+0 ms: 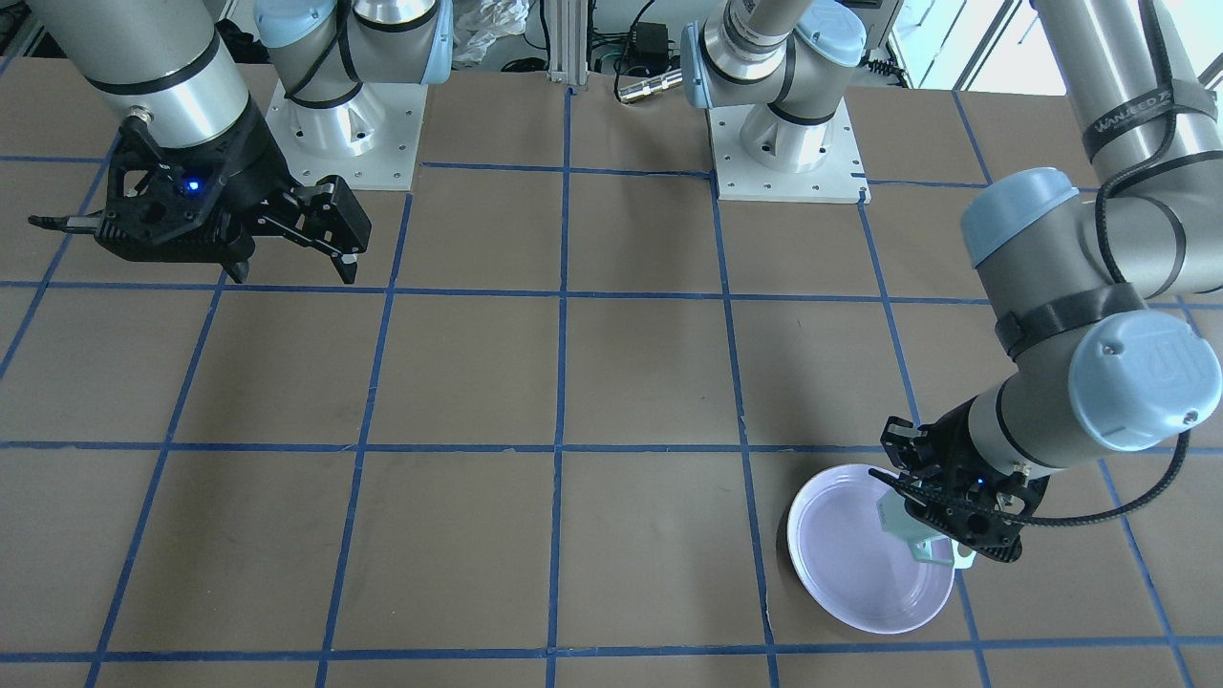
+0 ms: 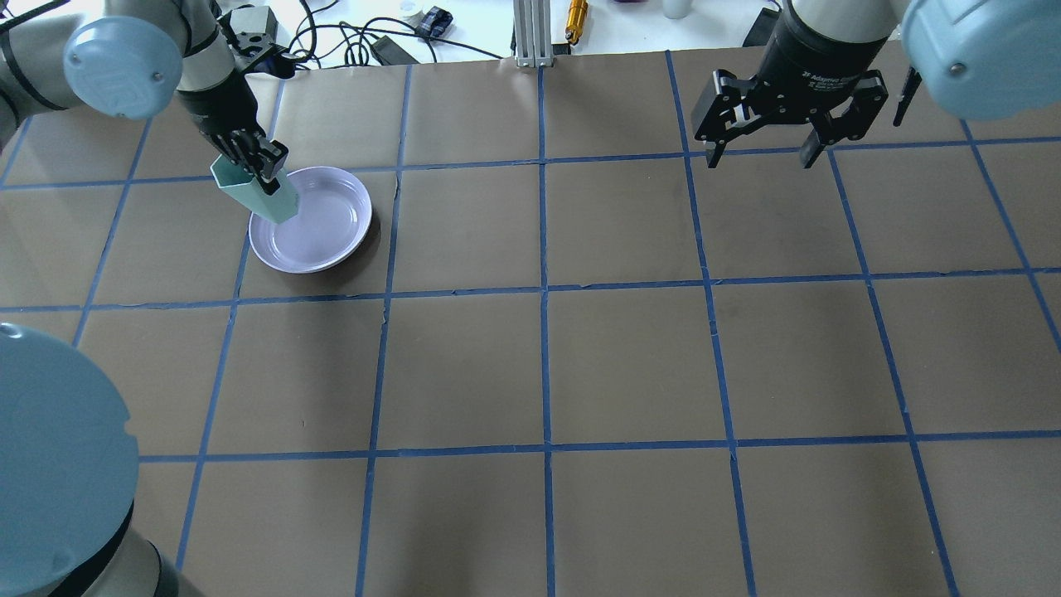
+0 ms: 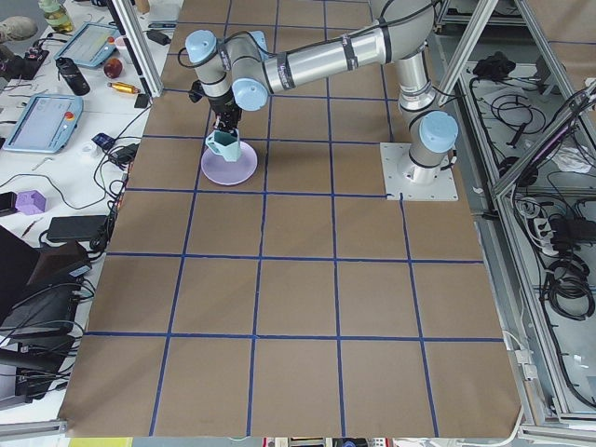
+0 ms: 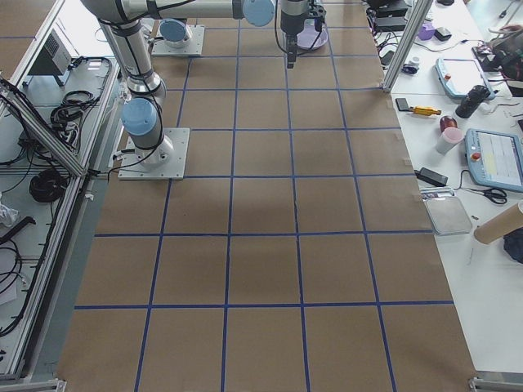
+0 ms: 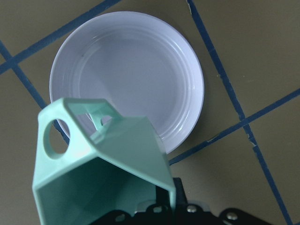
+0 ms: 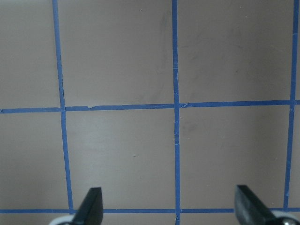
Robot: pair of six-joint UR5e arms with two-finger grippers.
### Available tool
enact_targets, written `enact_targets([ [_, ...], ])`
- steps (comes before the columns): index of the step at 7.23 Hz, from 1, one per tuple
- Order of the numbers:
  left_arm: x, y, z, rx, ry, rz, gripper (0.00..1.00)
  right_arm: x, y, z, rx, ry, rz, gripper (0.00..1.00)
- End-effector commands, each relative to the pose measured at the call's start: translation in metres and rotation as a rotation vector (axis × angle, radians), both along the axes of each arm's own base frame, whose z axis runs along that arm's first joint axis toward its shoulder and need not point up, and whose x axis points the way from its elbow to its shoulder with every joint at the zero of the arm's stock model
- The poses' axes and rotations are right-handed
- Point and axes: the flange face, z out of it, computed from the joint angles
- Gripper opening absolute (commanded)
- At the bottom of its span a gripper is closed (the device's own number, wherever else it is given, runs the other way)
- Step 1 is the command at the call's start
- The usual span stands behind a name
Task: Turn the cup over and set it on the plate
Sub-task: 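Rotate the mug upright and lower it onto the plate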
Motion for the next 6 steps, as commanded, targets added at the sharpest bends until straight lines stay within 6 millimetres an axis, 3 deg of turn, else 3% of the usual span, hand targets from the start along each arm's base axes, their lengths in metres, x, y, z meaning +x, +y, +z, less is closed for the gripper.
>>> enact_targets([
  [1, -0.030, -0.011, -0.024, -0.006, -0.025, -0.020, 0.00, 0.000, 0.000, 0.000, 0.000, 0.000, 0.001, 1.00],
  [6, -0.033, -0.014, -0.059, 0.043, -0.058, -0.031, 0.00, 0.000, 0.000, 0.000, 0.000, 0.000, 0.001, 1.00],
])
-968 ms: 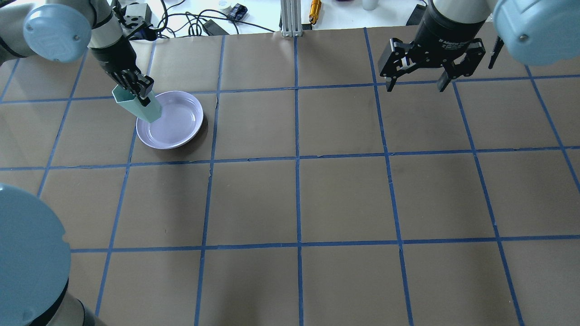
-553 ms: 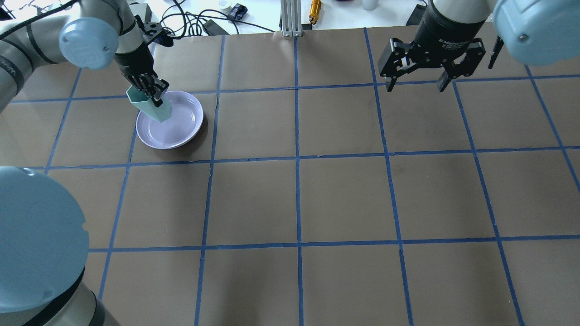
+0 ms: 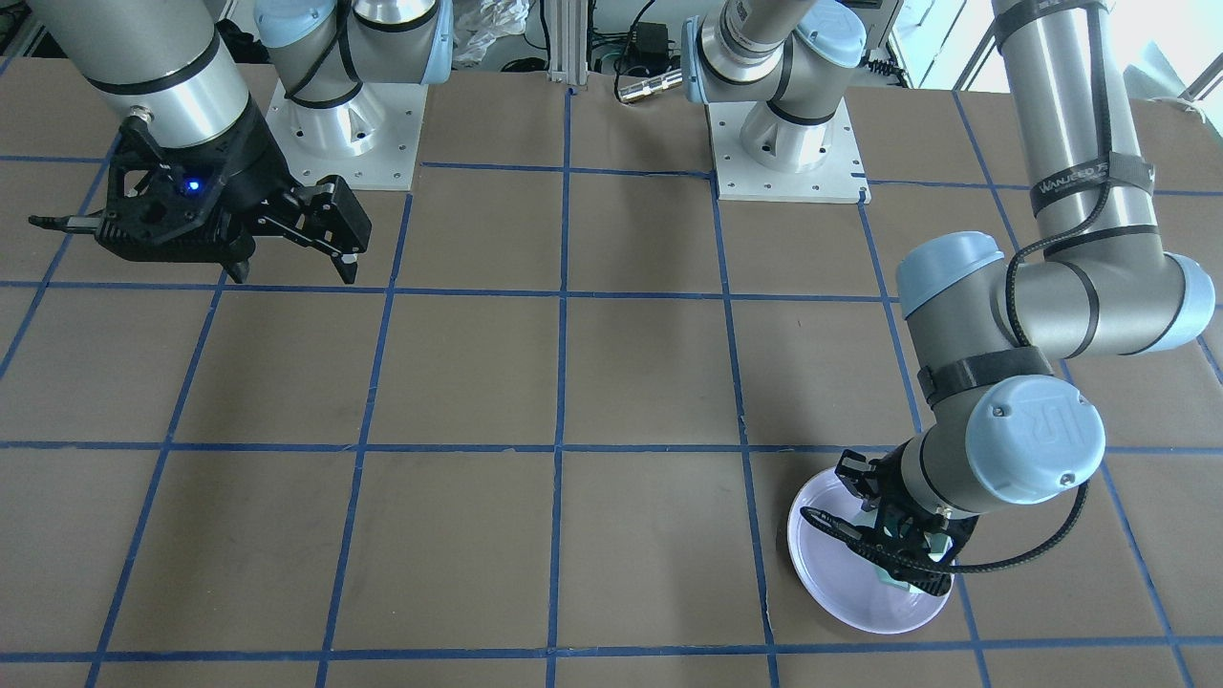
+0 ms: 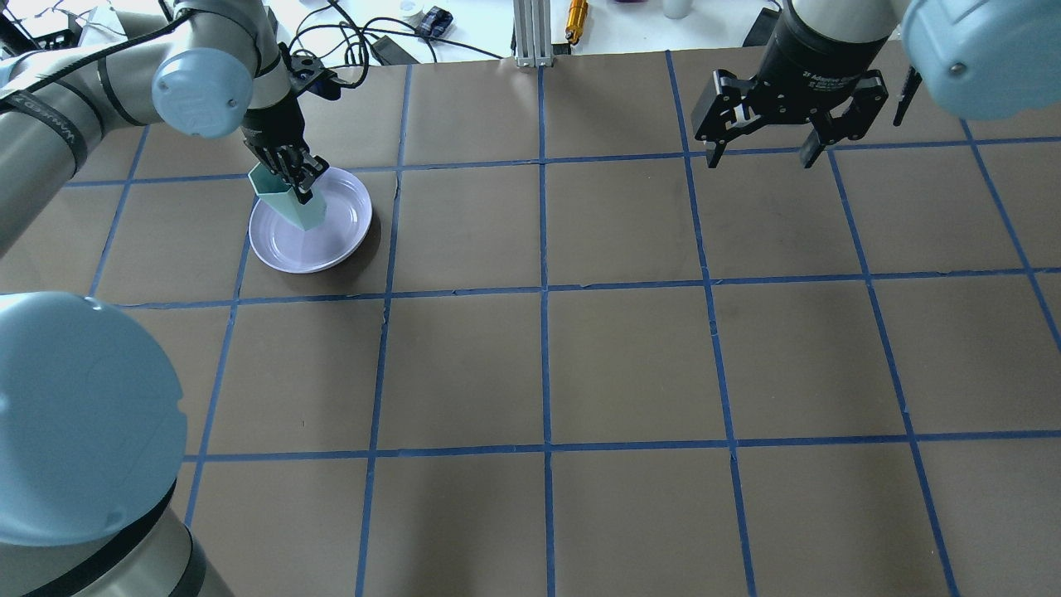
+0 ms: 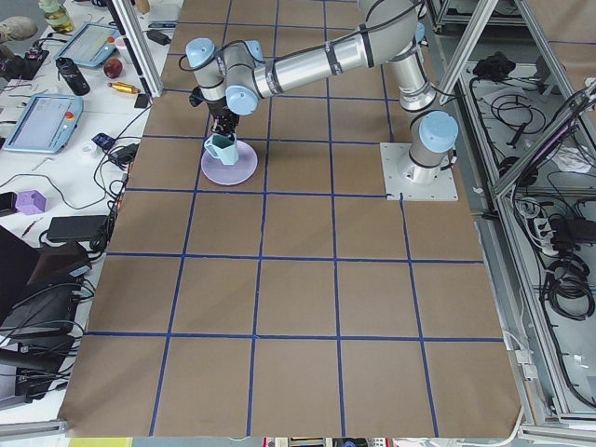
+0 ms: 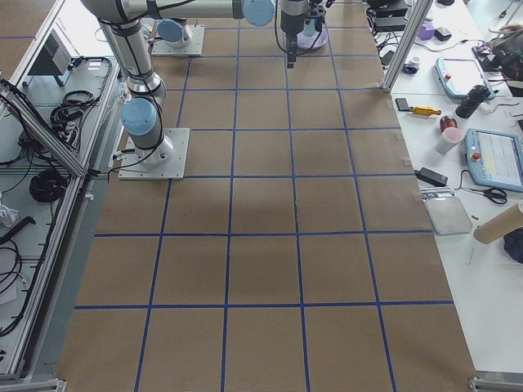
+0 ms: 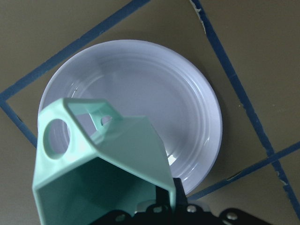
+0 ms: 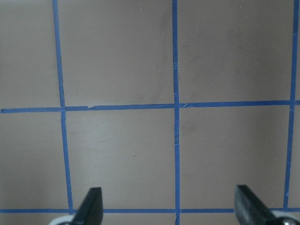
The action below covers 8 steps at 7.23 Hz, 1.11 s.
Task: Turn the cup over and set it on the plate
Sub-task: 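Rotate the mug upright and lower it onto the plate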
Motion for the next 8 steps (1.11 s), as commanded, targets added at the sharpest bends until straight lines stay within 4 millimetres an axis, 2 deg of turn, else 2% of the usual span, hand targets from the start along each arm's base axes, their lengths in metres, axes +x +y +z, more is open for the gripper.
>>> enact_targets([
  [1, 0.001, 0.000, -0.014, 0.022, 0.000, 0.002, 0.00, 0.000, 0.000, 0.000, 0.000, 0.000, 0.000, 1.00],
  [2, 0.002, 0.001, -0.017, 0.028, 0.001, 0.002, 0.00, 0.000, 0.000, 0.000, 0.000, 0.000, 0.000, 1.00],
  [3, 0.003, 0.001, -0.017, 0.027, 0.001, 0.003, 0.27, 0.000, 0.000, 0.000, 0.000, 0.000, 0.000, 1.00],
  [4, 0.002, 0.001, -0.015, 0.022, 0.000, 0.005, 0.89, 0.000, 0.000, 0.000, 0.000, 0.000, 0.000, 1.00],
  [5, 0.001, 0.001, -0.007, 0.011, 0.000, 0.005, 1.00, 0.000, 0.000, 0.000, 0.000, 0.000, 0.000, 1.00],
  [6, 0.000, 0.004, 0.019, -0.016, -0.004, 0.005, 1.00, 0.000, 0.000, 0.000, 0.000, 0.000, 0.000, 1.00],
  [8, -0.011, 0.023, 0.087, -0.119, -0.011, 0.081, 1.00, 0.000, 0.000, 0.000, 0.000, 0.000, 0.000, 1.00],
])
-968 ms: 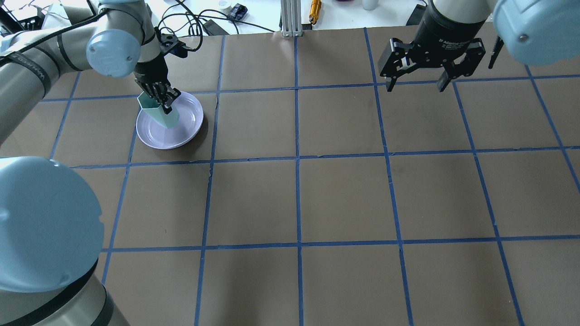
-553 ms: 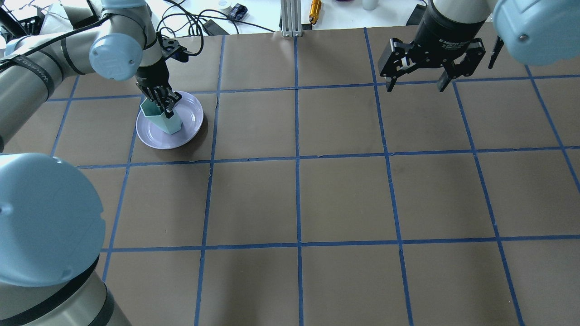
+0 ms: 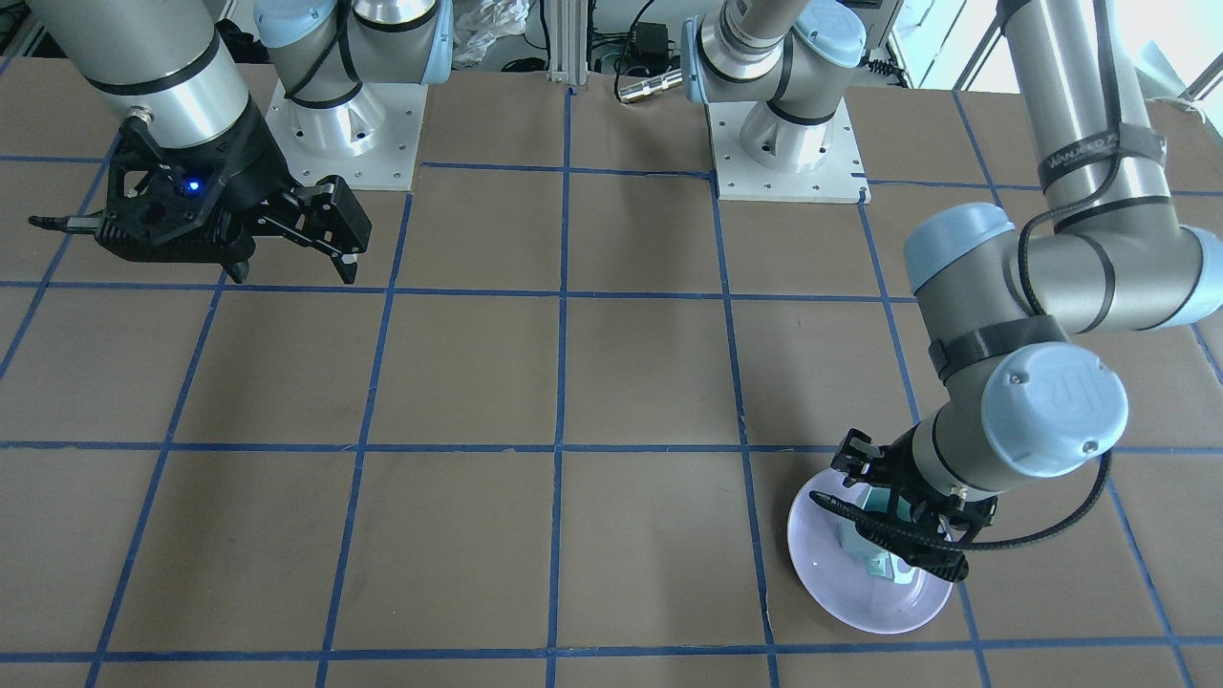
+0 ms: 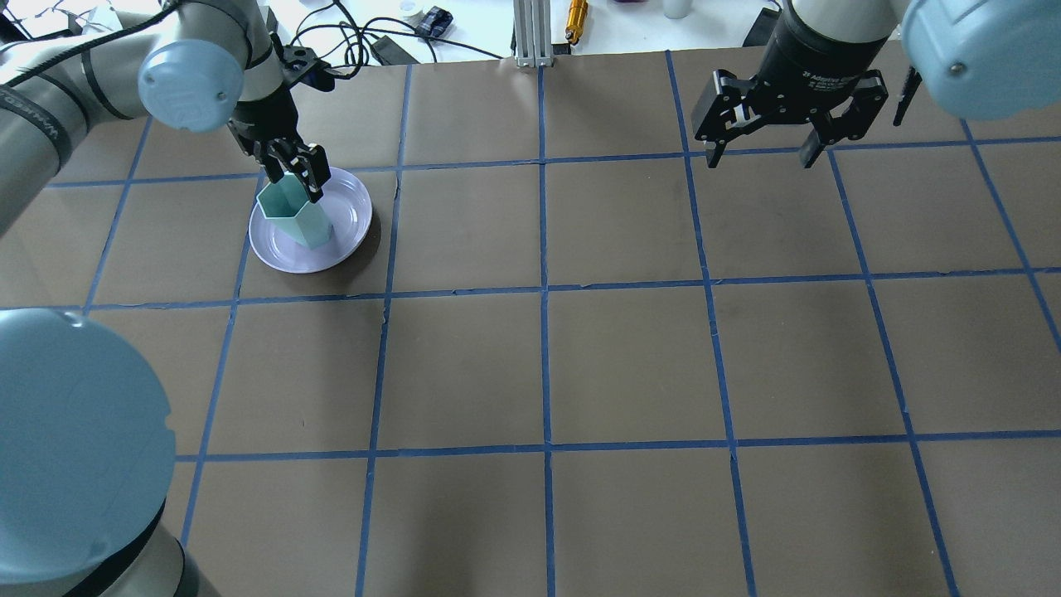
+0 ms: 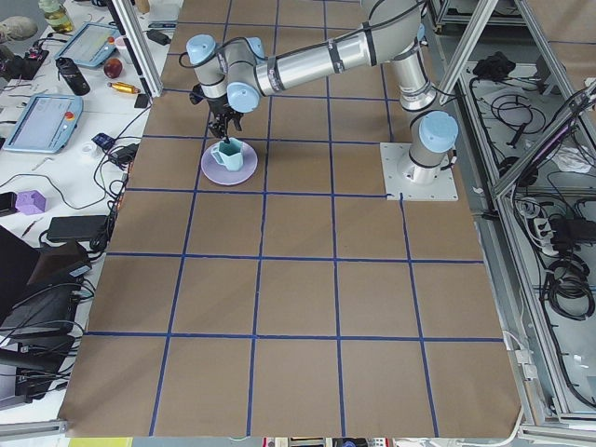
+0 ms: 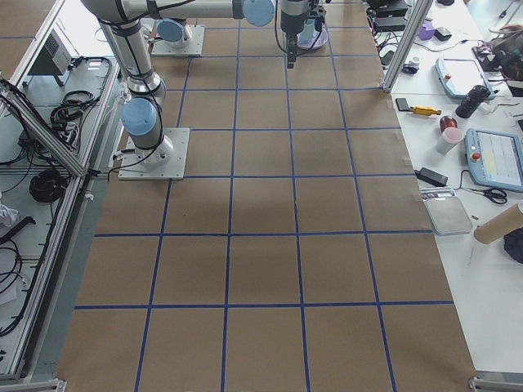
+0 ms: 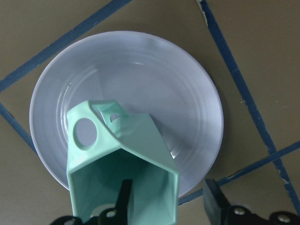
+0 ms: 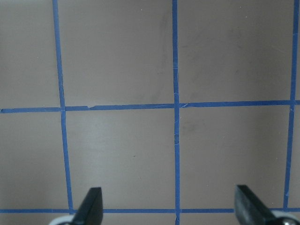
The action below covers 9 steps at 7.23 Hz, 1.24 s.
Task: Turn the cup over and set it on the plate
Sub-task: 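Open the left gripper and raise it away from the mug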
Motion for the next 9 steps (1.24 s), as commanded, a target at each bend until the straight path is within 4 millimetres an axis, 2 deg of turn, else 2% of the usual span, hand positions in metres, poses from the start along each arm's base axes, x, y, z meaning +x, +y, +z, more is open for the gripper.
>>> enact_targets([
  [1, -0.015, 0.032, 0.069, -0.057, -0.011, 0.147, 1.00, 0.000, 0.000, 0.000, 0.000, 0.000, 0.000, 1.00],
  [2, -0.037, 0.059, 0.098, -0.047, -0.001, 0.211, 1.00, 0.000, 0.000, 0.000, 0.000, 0.000, 0.000, 1.00],
  [3, -0.066, 0.096, 0.123, -0.005, -0.006, 0.301, 1.00, 0.000, 0.000, 0.000, 0.000, 0.000, 0.000, 1.00],
  [4, -0.084, 0.117, 0.139, -0.008, -0.009, 0.375, 1.00, 0.000, 0.000, 0.000, 0.000, 0.000, 0.000, 1.00],
  [6, -0.100, 0.151, 0.177, -0.035, 0.099, 0.494, 1.00, 0.000, 0.000, 0.000, 0.000, 0.000, 0.000, 1.00],
  [9, -0.096, 0.197, 0.172, -0.058, 0.109, 0.428, 1.00, 0.000, 0.000, 0.000, 0.000, 0.000, 0.000, 1.00],
])
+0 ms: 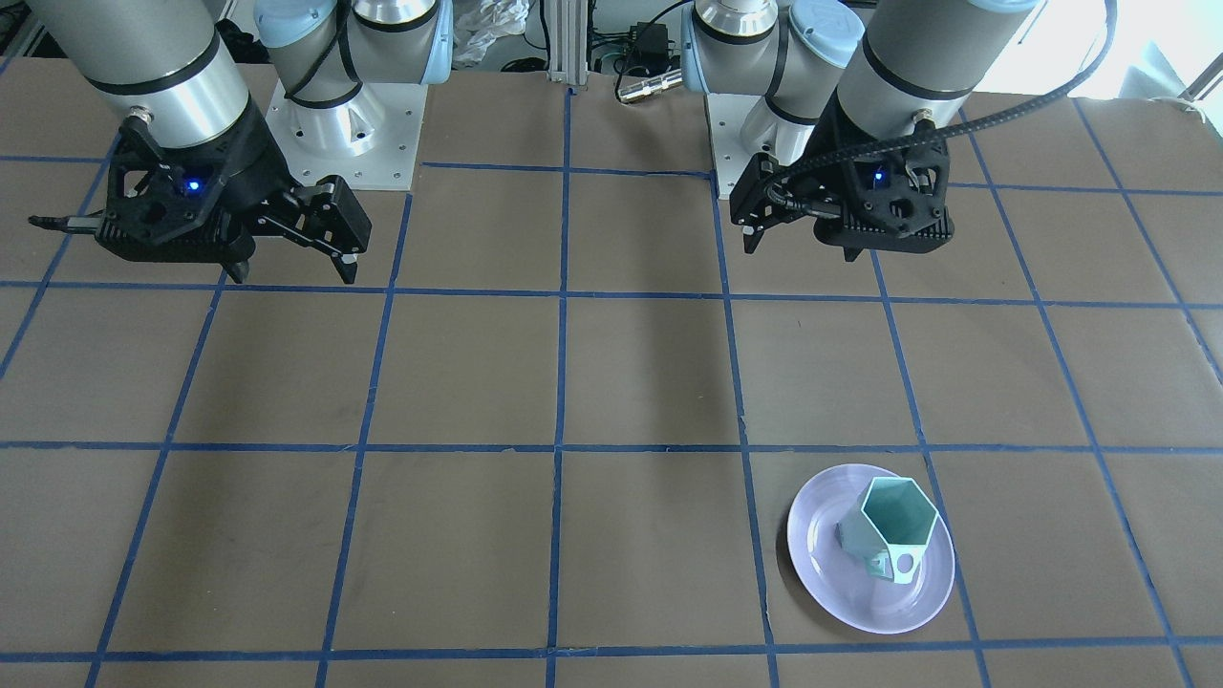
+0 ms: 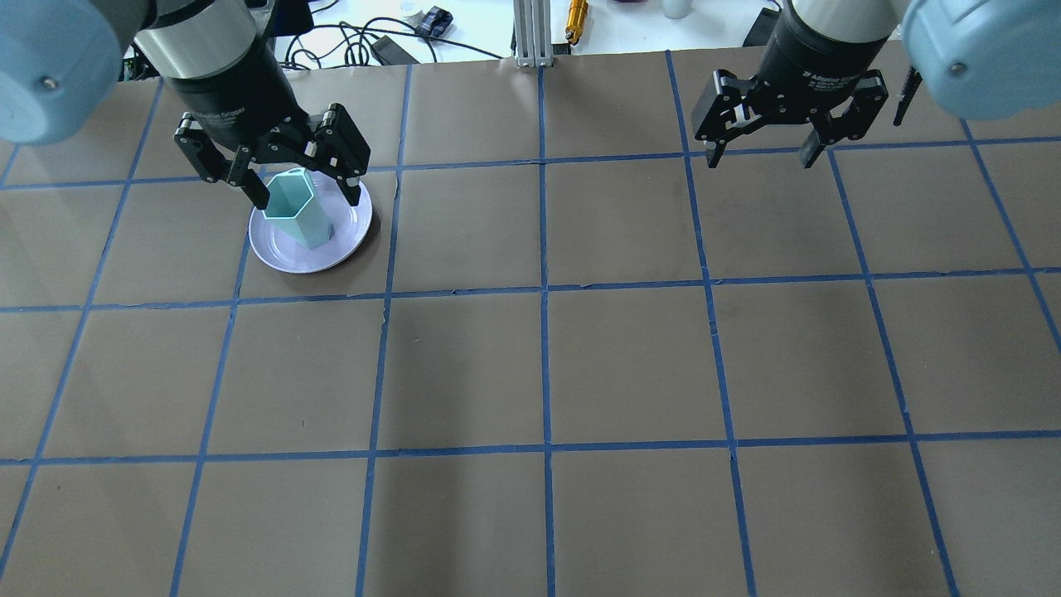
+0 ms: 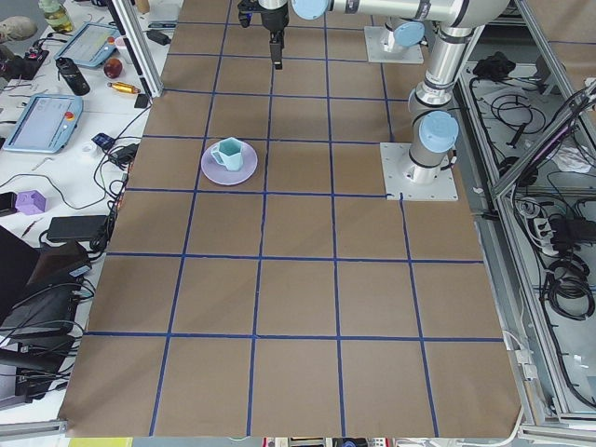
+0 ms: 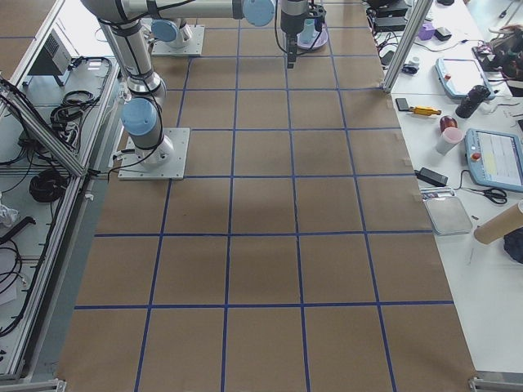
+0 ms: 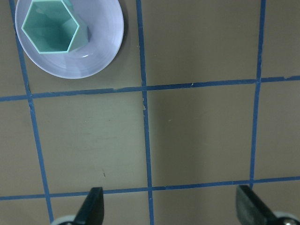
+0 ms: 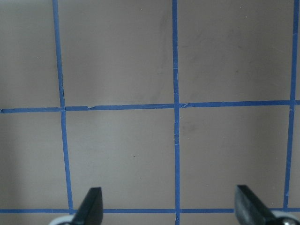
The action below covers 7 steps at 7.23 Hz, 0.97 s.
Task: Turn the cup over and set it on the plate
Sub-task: 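Open the left gripper and raise it away from the mug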
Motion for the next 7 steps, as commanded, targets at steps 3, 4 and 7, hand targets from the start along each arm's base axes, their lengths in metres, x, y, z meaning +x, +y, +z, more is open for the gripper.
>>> enact_targets([
  [3, 0.008, 0.031, 0.005, -0.061, -0.016, -0.020, 1.00, 0.000, 0.000, 0.000, 0.000, 0.000, 0.000, 1.00],
  [4, 0.008, 0.032, 0.005, -0.061, -0.018, -0.016, 1.00, 0.000, 0.000, 0.000, 0.000, 0.000, 0.000, 1.00],
  [7, 0.015, 0.033, 0.006, -0.057, -0.080, 0.013, 1.00, 0.000, 0.000, 0.000, 0.000, 0.000, 0.000, 1.00],
])
